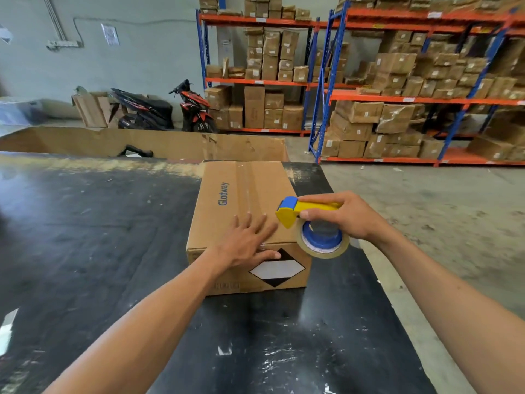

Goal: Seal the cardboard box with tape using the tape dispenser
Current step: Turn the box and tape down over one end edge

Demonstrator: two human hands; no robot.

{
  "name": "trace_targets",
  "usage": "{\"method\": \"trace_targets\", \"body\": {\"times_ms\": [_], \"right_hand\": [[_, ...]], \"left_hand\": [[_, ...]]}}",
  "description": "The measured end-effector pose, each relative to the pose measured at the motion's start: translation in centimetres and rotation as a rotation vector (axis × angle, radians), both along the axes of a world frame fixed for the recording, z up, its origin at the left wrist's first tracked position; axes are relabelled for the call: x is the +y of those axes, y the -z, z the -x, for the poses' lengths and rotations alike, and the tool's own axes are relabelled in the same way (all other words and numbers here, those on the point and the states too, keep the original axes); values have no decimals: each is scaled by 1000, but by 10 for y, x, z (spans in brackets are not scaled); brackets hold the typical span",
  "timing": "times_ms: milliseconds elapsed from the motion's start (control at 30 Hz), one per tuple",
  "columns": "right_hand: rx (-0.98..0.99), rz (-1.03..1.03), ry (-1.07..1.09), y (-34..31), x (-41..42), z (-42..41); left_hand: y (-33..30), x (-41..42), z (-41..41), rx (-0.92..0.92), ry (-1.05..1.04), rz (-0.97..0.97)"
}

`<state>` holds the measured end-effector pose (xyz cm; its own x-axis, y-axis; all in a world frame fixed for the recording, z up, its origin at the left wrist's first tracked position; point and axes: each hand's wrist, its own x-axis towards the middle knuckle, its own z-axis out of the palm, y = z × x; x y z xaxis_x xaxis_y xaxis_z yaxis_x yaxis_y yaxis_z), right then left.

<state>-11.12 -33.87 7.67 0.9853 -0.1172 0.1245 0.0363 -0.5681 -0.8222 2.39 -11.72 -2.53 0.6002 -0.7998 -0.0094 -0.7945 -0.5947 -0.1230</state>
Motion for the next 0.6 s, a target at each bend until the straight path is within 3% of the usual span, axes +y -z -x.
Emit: {"method": "trace_targets", "body": {"times_ms": [333,600], "right_hand": [[7,-10,74,8,32,24],[-5,15,119,12,55,32]], "left_hand": [[-3,6,-13,-107,153,-71],[-7,9,-9,-129,153,-103]]}}
